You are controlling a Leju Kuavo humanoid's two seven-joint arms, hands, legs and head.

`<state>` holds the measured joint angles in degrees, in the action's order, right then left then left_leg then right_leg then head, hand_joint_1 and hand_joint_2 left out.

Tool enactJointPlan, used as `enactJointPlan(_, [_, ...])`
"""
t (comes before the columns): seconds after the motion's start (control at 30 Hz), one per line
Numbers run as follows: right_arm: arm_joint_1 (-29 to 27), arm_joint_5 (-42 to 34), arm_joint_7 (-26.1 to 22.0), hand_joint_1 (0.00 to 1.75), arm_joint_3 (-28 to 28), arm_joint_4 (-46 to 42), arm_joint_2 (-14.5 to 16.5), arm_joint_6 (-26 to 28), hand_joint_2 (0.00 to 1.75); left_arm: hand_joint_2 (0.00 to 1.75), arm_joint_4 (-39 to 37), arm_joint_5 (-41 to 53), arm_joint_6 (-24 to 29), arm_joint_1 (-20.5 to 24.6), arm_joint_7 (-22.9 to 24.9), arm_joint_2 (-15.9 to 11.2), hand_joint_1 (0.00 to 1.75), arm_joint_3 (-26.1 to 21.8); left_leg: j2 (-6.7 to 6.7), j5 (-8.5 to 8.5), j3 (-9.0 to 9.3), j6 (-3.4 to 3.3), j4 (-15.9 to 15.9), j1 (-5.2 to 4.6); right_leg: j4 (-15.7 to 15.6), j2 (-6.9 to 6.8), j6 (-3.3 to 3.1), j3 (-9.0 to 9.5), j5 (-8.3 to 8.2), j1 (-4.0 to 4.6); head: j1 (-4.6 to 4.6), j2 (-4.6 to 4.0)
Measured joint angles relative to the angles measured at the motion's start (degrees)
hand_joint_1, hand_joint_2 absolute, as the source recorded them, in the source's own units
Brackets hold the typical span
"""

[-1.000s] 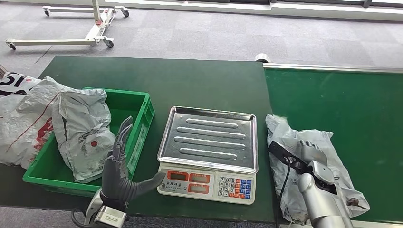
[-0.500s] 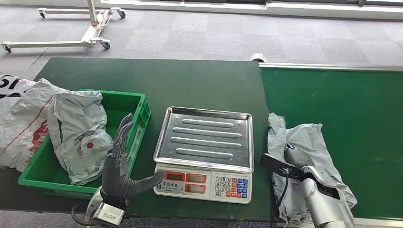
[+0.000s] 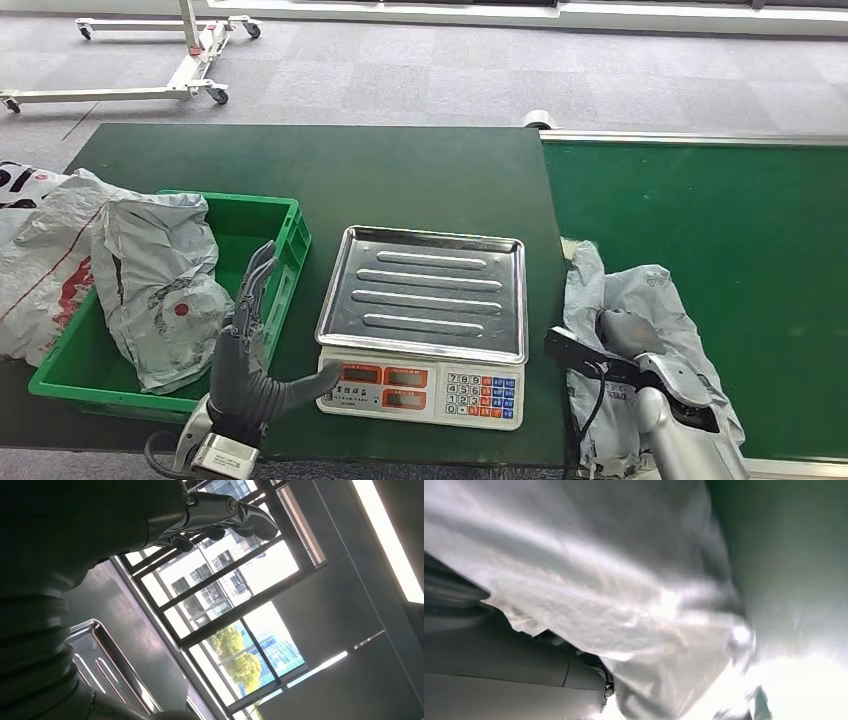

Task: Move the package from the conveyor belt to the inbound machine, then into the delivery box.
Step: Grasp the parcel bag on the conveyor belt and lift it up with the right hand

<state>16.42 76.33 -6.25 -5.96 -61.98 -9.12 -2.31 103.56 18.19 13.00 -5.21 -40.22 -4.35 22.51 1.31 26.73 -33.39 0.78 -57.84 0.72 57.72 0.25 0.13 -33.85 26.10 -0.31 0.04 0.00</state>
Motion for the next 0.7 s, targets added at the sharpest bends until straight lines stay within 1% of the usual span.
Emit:
enactJointPlan(0.07, [-0.94, 4.83, 5.70, 1.75, -0.26, -3.40, 0.47, 5.57, 1.75, 1.75, 0.99, 0.85, 0.24, -1.19, -0.01, 0.01, 0.00, -0.08, -0.11, -0.01, -0.02, 0.01, 0.01, 0.00, 0.00, -0.08, -0.05, -0.01, 0.04, 0.00, 0.00, 0.00])
enactJointPlan(0.13, [-2.24, 10.09, 11.92, 1.75, -0.34, -9.19, 0.85, 10.01, 1.75, 1.75, 1.94, 1.47, 0.36, -2.32, -0.02, 0.03, 0.00, -0.11, -0.27, -0.02, -0.03, 0.02, 0.01, -0.01, 0.00, -0.22, -0.06, 0.00, 0.09, 0.01, -0.01, 0.00])
enactJointPlan(0.2, [-3.54, 12.88, 19.65, 1.75, -1.12, -16.38, 0.07, 13.34, 1.75, 1.75, 2.58, 1.67, 0.42, -2.99, -0.02, 0.07, 0.00, -0.11, -0.45, -0.03, -0.06, 0.01, 0.01, -0.04, 0.00, -0.41, -0.01, 0.03, 0.14, 0.00, -0.01, -0.01])
enactJointPlan(0.27, [-4.32, 13.49, 28.42, 1.75, -2.99, -23.11, -2.45, 16.43, 1.75, 1.75, 2.98, 1.67, 0.31, -3.33, -0.02, 0.15, 0.00, -0.11, -0.61, -0.05, -0.11, -0.05, 0.00, -0.13, 0.00, -0.59, 0.06, 0.05, 0.18, -0.07, 0.00, -0.01])
enactJointPlan(0.3, [-4.42, 13.62, 31.88, 1.75, -4.14, -26.14, -4.11, 17.84, 1.75, 1.75, 3.11, 1.66, 0.22, -3.45, -0.02, 0.20, 0.00, -0.11, -0.65, -0.05, -0.13, -0.08, 0.00, -0.17, 0.00, -0.64, 0.08, 0.06, 0.19, -0.10, 0.00, -0.01])
enactJointPlan(0.37, [-4.41, 13.78, 35.39, 1.75, -6.08, -30.99, -7.07, 19.50, 1.75, 1.75, 3.25, 1.64, 0.04, -3.60, -0.02, 0.27, 0.00, -0.11, -0.62, -0.01, -0.10, -0.15, -0.01, -0.22, -0.01, -0.64, 0.11, 0.11, 0.19, -0.14, 0.01, 0.00])
enactJointPlan(0.5, [-4.85, 13.83, 36.54, 1.75, -8.60, -36.71, -10.29, 20.13, 1.75, 1.75, 3.39, 1.58, -0.22, -3.65, -0.02, 0.48, 0.00, -0.11, -0.63, 0.01, -0.06, -0.32, -0.05, -0.34, -0.02, -0.68, 0.21, 0.15, 0.17, -0.26, 0.00, 0.00])
enactJointPlan(0.57, [-5.29, 13.80, 36.20, 1.75, -8.84, -38.78, -11.83, 23.34, 1.75, 1.75, 3.45, 1.49, -0.84, -3.64, -0.02, 0.63, 0.00, -0.11, -0.72, -0.05, -0.08, -0.42, -0.07, -0.39, -0.03, -0.83, 0.26, 0.15, 0.17, -0.30, 0.00, 0.00])
enactJointPlan(0.6, [-5.87, 13.80, 34.00, 1.75, -8.12, -40.03, -11.87, 26.75, 1.75, 1.75, 3.46, 1.42, -1.29, -3.63, -0.01, 0.74, 0.00, -0.11, -0.79, -0.07, -0.11, -0.45, -0.08, -0.40, -0.03, -0.91, 0.28, 0.17, 0.17, -0.30, 0.01, 0.00])
enactJointPlan(0.63, [-6.61, 13.80, 29.56, 1.75, -6.46, -41.38, -10.53, 30.95, 1.75, 1.75, 3.45, 1.35, -1.72, -3.60, 0.00, 0.91, 0.00, -0.11, -0.85, -0.07, -0.13, -0.44, -0.07, -0.40, -0.03, -0.96, 0.28, 0.19, 0.17, -0.27, 0.03, 0.00])
enactJointPlan(0.7, [-7.85, 13.80, 19.96, 1.75, -2.59, -43.41, -6.10, 37.43, 1.75, 1.75, 3.39, 1.27, -2.18, -3.51, 0.01, 1.19, 0.00, -0.11, -0.86, -0.02, -0.13, -0.36, -0.06, -0.37, -0.02, -0.96, 0.27, 0.22, 0.17, -0.19, 0.06, 0.00])
